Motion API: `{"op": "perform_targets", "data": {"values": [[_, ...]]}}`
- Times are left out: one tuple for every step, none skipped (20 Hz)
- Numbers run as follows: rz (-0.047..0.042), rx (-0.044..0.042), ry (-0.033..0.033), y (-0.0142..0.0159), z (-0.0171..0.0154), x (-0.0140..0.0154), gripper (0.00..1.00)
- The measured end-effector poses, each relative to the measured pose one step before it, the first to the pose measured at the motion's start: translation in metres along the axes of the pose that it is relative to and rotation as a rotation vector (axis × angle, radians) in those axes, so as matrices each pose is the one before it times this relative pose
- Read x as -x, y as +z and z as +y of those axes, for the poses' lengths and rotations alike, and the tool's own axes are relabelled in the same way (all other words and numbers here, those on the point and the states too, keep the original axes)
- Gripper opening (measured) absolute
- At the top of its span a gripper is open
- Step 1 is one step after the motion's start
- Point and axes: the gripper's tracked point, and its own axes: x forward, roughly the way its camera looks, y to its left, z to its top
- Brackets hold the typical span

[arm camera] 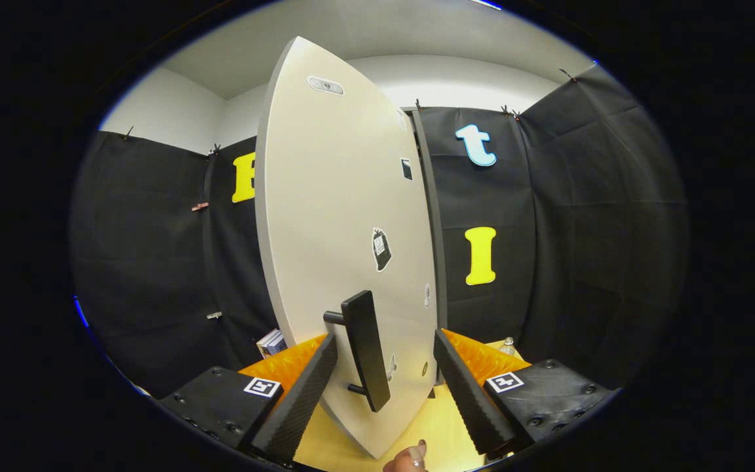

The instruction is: Open the shoe cabinet door, grab the shoes and put them into the shoe cabinet, then close the shoe cabinet door.

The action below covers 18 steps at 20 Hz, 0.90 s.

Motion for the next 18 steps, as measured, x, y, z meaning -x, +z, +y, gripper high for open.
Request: {"op": "perform_targets", "data": {"values": [[0.00464, -0.00874, -0.00115, -0.00286, 0.00713, -0.00552, 0.98], [0.00442, -0.00925, -0.00026, -0.00203, 0.00828, -0.00606, 0.98], [0.00605, -0.00507, 0.00042, -0.00246, 0.00664, -0.00619, 0.98], [0.00527, -0.00234, 0.00107, -0.00282, 0.00801, -0.00682, 0.98], [0.00075, 0.00000, 0.00321, -0.00178, 0.00763, -0.00557, 0.98], [-0.00104, 0.00086, 0.00494, -0.00119, 0.00896, -0.00557, 0.98], [-0.00198, 0.00232, 0.00965, -0.00179, 0.01105, -0.00755, 0.98], [-0.00171, 0.00261, 0.00783, -0.00137, 0.00830, -0.00512, 0.98], [-0.00083, 0.00426, 0.00540, -0.00198, 0.00864, -0.00611, 0.98], [-0.00209, 0.00190, 0.00629, -0.00153, 0.00798, -0.00616, 0.98], [-0.00571, -0.00269, 0.00853, 0.00051, 0.00834, -0.00393, 0.98], [-0.00519, -0.00445, 0.01230, -0.00024, 0.00973, -0.00486, 0.98], [-0.00306, -0.00147, 0.00987, -0.00057, 0.00833, -0.00460, 0.98], [0.00050, 0.00279, 0.01047, -0.00041, 0.00552, -0.00130, 1.00], [-0.00071, 0.00526, 0.00474, -0.00028, 0.00306, -0.00165, 1.00], [0.00038, 0.00246, 0.00831, -0.00060, 0.00466, -0.00267, 1.00], [-0.00020, 0.00072, 0.00715, -0.00004, 0.00434, -0.00147, 0.99], [0.00068, 0.00305, 0.00298, -0.00095, 0.00424, -0.00178, 0.98]]}}
